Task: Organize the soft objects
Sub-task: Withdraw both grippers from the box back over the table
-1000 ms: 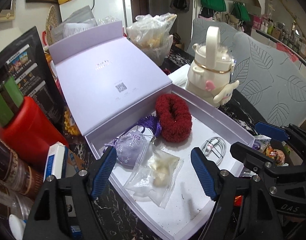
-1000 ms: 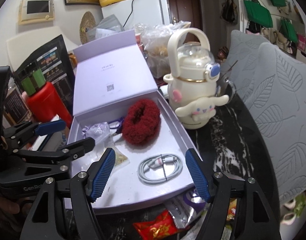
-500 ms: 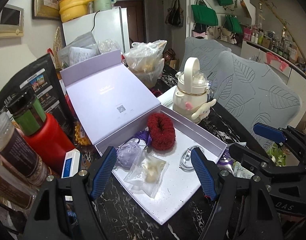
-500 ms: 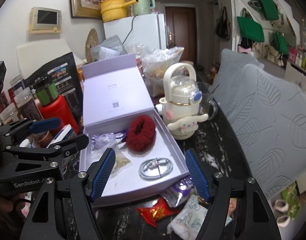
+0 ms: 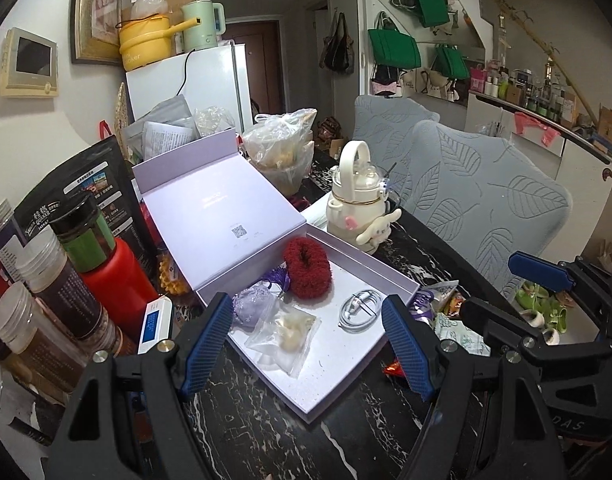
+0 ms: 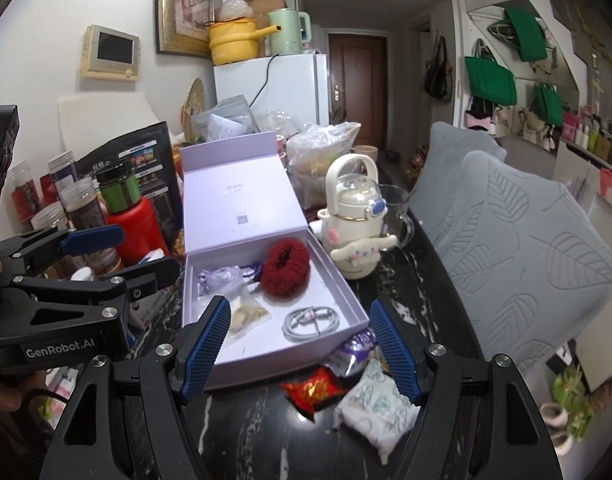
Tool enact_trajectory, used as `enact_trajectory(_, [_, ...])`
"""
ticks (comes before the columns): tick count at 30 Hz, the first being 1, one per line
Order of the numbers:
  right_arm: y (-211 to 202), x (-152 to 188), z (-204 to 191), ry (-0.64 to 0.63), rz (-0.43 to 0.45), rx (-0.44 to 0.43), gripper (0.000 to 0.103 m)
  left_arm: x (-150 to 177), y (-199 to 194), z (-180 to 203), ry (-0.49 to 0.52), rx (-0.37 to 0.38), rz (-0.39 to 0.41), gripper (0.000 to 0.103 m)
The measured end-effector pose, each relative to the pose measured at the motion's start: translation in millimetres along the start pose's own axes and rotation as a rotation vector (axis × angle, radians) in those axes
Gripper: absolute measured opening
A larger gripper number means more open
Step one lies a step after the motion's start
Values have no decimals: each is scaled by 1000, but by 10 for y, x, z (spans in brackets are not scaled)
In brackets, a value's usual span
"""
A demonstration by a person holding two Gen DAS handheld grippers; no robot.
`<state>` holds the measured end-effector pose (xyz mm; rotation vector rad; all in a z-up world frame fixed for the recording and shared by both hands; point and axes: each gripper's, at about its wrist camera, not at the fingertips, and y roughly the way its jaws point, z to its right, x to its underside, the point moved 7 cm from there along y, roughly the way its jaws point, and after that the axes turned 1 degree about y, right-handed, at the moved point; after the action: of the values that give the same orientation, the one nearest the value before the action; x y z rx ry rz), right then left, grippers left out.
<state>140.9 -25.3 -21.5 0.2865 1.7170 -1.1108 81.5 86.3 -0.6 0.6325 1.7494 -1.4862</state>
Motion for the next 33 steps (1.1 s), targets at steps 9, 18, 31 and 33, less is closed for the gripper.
enact_trajectory(9, [-318, 181, 8, 24, 10, 19, 79, 147, -226, 177, 34, 35, 5, 77])
enact_trajectory(18, [-655, 402, 36, 30, 20, 67, 85, 365, -342, 387, 64, 101, -12, 77])
enact_trajectory(31, [-797, 835, 222, 100, -33, 125, 86, 696, -297, 668, 87, 189, -52, 94])
enact_trajectory(33, [-803, 900, 259, 111, -42, 132, 86, 722, -283, 676, 86, 196, -54, 94])
